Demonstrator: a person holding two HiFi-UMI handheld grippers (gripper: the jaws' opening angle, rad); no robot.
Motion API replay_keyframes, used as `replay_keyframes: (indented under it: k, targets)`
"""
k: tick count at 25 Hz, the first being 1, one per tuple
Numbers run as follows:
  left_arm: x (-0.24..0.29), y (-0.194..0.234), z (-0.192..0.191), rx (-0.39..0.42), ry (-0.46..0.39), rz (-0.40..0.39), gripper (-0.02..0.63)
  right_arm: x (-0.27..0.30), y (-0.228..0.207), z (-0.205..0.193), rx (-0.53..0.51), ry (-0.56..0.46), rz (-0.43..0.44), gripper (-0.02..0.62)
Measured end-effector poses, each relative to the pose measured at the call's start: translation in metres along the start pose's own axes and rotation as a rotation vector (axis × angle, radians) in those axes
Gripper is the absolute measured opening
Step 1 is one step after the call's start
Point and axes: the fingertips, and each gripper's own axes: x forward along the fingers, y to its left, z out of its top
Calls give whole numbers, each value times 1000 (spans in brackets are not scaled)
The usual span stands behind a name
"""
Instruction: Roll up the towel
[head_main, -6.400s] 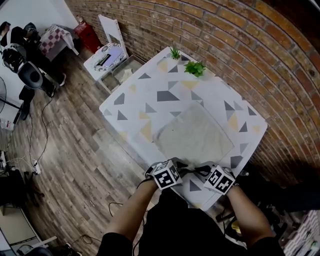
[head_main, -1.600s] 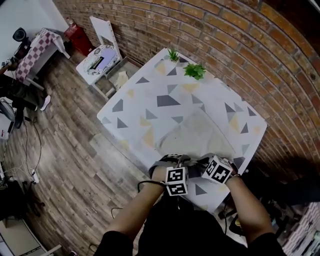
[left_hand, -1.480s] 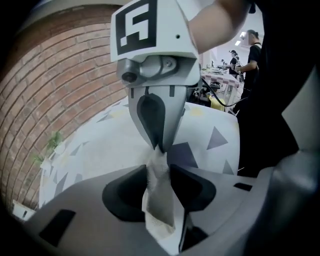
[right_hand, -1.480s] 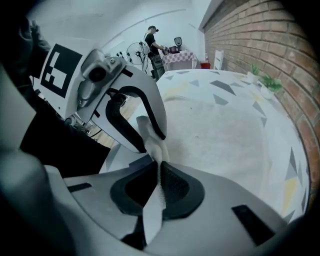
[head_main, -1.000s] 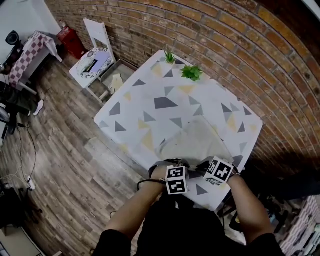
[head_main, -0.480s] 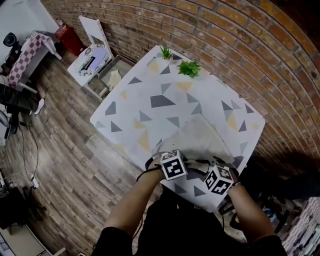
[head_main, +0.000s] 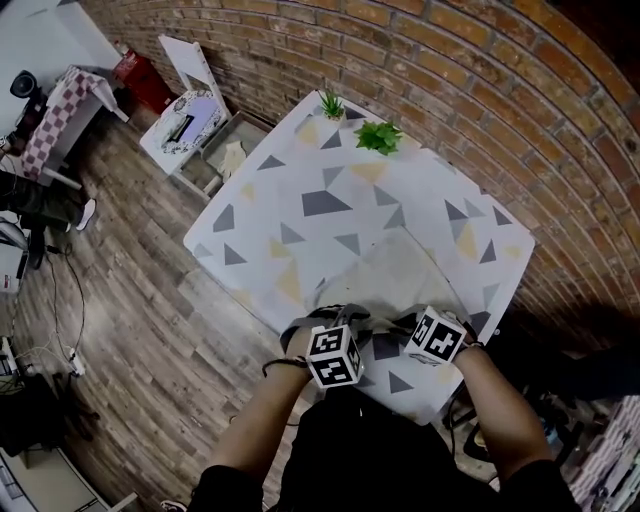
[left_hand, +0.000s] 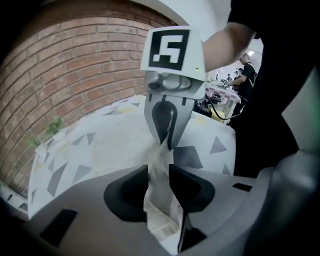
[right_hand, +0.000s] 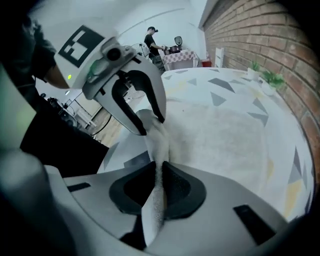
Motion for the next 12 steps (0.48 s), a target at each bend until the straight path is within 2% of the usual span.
replay_keyframes:
  k: [4, 8, 12]
  targets:
    - [-2, -9, 8, 76, 11, 34, 144, 2, -7, 0, 44, 1, 55, 54]
    - [8, -13, 8, 113, 49, 37, 168, 2, -9, 1, 53, 12, 101, 54]
    - [29, -13, -2, 140, 119, 27, 190, -1, -16, 6, 36, 1, 82, 61]
